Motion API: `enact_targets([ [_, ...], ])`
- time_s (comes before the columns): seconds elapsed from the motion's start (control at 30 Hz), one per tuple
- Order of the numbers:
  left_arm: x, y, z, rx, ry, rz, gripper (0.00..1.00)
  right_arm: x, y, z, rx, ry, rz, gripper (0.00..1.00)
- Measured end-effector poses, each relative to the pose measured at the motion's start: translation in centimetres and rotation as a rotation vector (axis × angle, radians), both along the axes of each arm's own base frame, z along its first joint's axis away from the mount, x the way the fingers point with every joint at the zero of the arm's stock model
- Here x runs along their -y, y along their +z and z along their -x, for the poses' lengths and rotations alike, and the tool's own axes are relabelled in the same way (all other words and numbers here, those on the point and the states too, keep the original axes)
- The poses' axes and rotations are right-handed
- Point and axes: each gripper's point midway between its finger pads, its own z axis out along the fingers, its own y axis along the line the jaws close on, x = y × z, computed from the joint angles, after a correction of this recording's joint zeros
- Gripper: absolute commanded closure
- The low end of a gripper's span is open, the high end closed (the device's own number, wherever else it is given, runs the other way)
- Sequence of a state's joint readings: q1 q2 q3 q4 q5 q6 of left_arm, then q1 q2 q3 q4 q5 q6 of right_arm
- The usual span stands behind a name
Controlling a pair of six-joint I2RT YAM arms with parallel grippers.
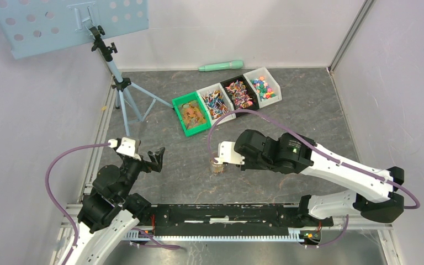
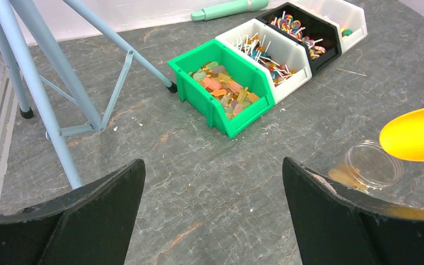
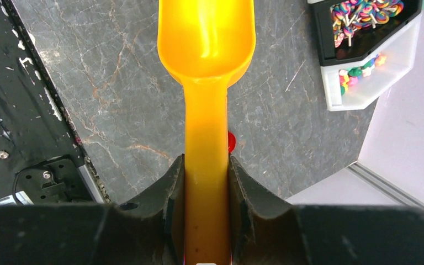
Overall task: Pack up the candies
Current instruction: Place the fake candies in the packing bottle.
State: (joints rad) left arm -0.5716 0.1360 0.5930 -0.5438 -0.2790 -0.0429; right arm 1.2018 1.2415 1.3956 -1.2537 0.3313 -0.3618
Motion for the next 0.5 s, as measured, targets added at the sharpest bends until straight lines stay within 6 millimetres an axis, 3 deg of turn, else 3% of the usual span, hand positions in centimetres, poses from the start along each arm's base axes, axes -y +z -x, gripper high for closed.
enact_targets([
  [0.5, -0.04, 0.06, 0.07, 0.005, 0.0, 0.003, 0.0, -0.52, 0.58, -0.27, 0.016, 0.002, -0.004, 1.0],
])
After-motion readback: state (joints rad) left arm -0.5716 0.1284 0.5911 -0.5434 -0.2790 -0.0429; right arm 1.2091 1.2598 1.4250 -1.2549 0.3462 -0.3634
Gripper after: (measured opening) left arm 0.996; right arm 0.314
